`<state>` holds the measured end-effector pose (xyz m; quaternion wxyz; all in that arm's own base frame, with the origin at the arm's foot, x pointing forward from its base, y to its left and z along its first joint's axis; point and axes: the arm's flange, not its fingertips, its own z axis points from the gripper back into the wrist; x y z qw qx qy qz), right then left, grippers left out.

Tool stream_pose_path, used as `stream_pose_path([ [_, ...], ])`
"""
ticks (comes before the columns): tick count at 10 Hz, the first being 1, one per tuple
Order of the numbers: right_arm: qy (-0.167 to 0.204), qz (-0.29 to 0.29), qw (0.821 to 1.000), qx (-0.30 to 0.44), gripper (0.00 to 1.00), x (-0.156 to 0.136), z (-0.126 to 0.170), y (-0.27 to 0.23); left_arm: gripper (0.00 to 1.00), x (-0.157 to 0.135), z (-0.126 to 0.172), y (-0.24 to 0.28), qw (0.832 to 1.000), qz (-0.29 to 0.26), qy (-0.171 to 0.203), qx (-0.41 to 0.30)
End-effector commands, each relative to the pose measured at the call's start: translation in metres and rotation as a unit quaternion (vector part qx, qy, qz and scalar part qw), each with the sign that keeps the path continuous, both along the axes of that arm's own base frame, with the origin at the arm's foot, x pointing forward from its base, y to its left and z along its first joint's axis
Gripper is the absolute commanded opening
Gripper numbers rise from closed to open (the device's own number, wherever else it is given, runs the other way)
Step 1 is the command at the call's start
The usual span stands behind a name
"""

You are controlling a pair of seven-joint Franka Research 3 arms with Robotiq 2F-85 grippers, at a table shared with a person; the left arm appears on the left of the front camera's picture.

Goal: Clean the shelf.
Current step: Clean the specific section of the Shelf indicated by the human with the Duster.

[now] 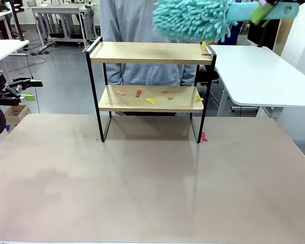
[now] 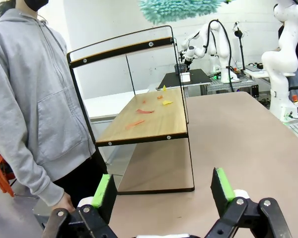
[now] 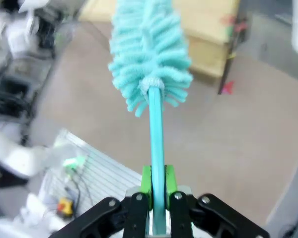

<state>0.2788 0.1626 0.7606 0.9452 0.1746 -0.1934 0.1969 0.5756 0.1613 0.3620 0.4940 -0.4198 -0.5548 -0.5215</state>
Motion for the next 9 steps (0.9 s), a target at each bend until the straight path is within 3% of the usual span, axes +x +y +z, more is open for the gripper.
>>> stream_pose_path([
  [1,0.016,0.097,0.995,-0.026,0.13,-0.014,-0.013,-0.01,1.0,-0.002,0.002,-0.003,1.0,0.001,-0.003,0.003],
  [5,0.063,0.185,0.973,-0.121,0.13,-0.042,-0.074,-0.004,1.0,-0.002,0.002,-0.003,1.0,0.001,-0.003,0.003],
  [9,0.09,0.202,0.97,-0.098,0.13,-0.061,-0.157,-0.047,1.0,-0.002,0.002,-0.003,1.0,0.001,-0.003,0.003],
])
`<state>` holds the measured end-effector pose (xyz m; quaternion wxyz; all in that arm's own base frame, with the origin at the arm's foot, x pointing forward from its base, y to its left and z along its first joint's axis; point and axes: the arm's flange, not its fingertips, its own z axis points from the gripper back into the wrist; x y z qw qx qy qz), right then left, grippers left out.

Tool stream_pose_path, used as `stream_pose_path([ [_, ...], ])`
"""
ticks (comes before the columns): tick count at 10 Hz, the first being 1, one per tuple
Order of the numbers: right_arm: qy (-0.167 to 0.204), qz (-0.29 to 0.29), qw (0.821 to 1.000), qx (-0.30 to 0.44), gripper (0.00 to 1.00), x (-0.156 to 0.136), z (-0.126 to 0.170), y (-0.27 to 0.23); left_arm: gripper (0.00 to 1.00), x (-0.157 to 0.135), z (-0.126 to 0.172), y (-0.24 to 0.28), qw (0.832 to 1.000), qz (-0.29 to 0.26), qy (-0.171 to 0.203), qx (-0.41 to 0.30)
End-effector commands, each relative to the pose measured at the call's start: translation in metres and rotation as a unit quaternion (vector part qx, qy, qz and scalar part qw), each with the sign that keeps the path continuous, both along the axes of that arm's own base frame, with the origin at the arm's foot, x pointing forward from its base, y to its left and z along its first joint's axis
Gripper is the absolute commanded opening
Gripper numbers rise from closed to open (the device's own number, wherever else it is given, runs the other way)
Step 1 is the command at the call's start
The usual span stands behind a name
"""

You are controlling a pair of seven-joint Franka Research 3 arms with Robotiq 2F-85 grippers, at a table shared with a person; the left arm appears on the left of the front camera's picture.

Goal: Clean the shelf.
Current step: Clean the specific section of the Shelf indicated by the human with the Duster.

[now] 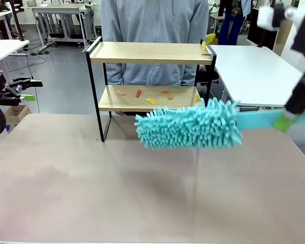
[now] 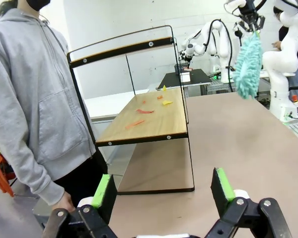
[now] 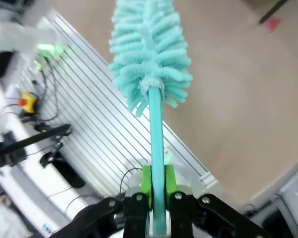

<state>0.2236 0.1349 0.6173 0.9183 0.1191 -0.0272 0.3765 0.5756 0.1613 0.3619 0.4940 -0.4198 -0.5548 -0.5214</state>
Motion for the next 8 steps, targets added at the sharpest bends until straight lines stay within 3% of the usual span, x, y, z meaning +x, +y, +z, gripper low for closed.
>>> stream_pose_path([
  [1,-0.005,0.007,0.999,0.037,0.13,-0.009,-0.03,-0.028,1.0,-0.002,0.002,-0.003,1.0,0.001,-0.003,0.003],
  [3,0.001,0.021,0.999,0.04,0.13,-0.017,-0.048,-0.045,1.0,-0.002,0.002,-0.003,1.0,0.001,-0.003,0.003],
  [8,0.015,0.009,0.999,0.03,0.13,-0.018,-0.05,-0.041,1.0,-0.002,0.002,-0.003,1.0,0.001,-0.003,0.003],
])
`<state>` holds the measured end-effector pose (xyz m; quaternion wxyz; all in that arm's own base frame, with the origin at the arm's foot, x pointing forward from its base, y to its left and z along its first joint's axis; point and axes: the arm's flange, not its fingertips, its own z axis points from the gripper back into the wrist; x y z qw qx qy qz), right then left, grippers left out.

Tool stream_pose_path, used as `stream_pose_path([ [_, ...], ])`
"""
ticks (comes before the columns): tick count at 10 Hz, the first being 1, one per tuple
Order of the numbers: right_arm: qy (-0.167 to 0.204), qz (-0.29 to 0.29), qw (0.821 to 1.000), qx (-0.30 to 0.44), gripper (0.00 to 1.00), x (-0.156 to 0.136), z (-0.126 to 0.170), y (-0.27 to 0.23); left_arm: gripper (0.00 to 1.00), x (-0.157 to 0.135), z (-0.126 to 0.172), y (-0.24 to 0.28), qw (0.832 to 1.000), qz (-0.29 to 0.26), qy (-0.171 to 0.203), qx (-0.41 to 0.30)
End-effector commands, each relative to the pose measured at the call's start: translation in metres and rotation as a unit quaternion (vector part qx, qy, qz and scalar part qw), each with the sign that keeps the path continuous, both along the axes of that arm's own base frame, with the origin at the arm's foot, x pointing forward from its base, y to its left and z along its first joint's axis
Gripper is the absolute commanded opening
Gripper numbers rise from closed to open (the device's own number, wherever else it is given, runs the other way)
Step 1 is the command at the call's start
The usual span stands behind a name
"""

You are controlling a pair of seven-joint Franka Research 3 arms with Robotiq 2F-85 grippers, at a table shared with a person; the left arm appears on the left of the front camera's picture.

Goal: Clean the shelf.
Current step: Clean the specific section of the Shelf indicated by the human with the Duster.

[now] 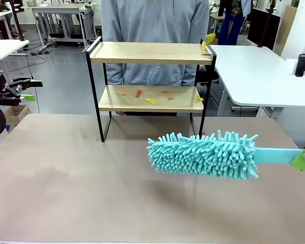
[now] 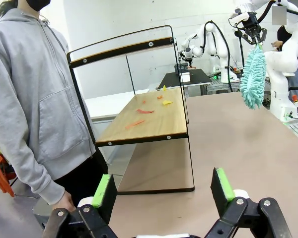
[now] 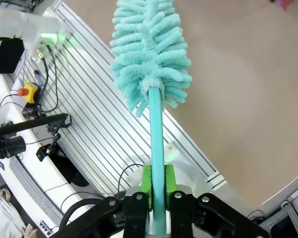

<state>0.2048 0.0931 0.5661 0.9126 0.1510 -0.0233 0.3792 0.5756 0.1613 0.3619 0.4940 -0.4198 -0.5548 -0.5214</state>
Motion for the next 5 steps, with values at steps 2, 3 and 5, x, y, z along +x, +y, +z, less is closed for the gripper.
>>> stream_pose_path([
  [2,-0.001,0.003,1.0,0.001,0.13,0.0009,0.0009,0.001,1.0,-0.0017,0.0019,-0.0028,1.0,0.001,-0.003,0.003],
  [3,-0.001,0.003,1.0,0.001,0.13,0.0009,0.0009,0.001,1.0,-0.0017,0.0019,-0.0028,1.0,0.001,-0.003,0.003],
  [5,-0.001,0.003,1.0,0.001,0.13,0.0009,0.0009,0.001,1.0,-0.0017,0.0019,-0.0028,1.0,0.001,-0.003,0.003],
])
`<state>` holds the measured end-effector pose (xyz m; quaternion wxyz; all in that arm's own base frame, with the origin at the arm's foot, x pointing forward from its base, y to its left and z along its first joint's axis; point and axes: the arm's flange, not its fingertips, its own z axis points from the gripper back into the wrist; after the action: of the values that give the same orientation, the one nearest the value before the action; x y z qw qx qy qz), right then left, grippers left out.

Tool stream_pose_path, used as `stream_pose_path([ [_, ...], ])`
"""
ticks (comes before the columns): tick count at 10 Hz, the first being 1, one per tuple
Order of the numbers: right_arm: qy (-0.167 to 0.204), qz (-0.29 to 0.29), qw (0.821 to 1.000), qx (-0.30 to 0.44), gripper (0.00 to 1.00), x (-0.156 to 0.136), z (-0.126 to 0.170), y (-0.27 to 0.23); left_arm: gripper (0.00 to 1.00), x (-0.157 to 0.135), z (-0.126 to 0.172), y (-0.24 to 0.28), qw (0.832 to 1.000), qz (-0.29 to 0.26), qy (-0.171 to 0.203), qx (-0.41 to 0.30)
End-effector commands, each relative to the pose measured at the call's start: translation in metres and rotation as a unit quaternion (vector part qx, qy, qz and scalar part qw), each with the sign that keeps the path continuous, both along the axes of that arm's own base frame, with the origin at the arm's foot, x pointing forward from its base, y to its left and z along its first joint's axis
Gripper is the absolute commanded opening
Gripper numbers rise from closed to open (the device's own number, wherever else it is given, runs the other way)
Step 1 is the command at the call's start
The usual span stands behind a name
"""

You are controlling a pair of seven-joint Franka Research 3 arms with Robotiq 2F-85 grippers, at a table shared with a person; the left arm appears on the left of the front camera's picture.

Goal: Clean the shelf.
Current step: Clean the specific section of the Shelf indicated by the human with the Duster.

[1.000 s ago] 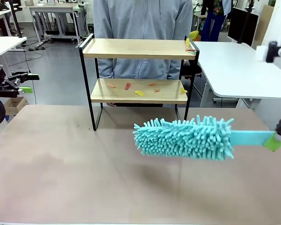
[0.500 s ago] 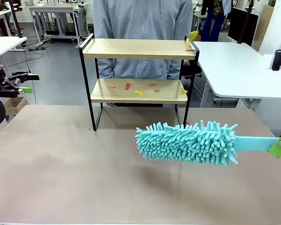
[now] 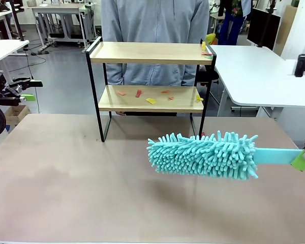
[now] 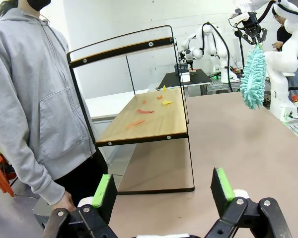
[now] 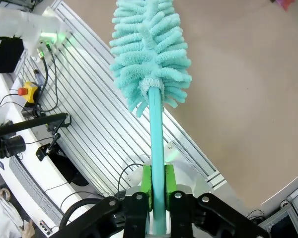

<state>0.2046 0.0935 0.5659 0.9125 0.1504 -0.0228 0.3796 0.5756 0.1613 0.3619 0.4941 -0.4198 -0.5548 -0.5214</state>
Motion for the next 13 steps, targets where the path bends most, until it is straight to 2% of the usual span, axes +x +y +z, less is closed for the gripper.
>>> stream_pose_path([
  [1,-0.001,0.002,1.0,0.002,0.13,0.0011,0.001,0.0006,1.0,-0.0017,0.0019,-0.0028,1.0,0.001,-0.003,0.003],
  [13,-0.001,0.002,1.0,0.002,0.13,0.0011,0.001,0.0006,1.0,-0.0017,0.0019,-0.0028,1.0,0.001,-0.003,0.003],
])
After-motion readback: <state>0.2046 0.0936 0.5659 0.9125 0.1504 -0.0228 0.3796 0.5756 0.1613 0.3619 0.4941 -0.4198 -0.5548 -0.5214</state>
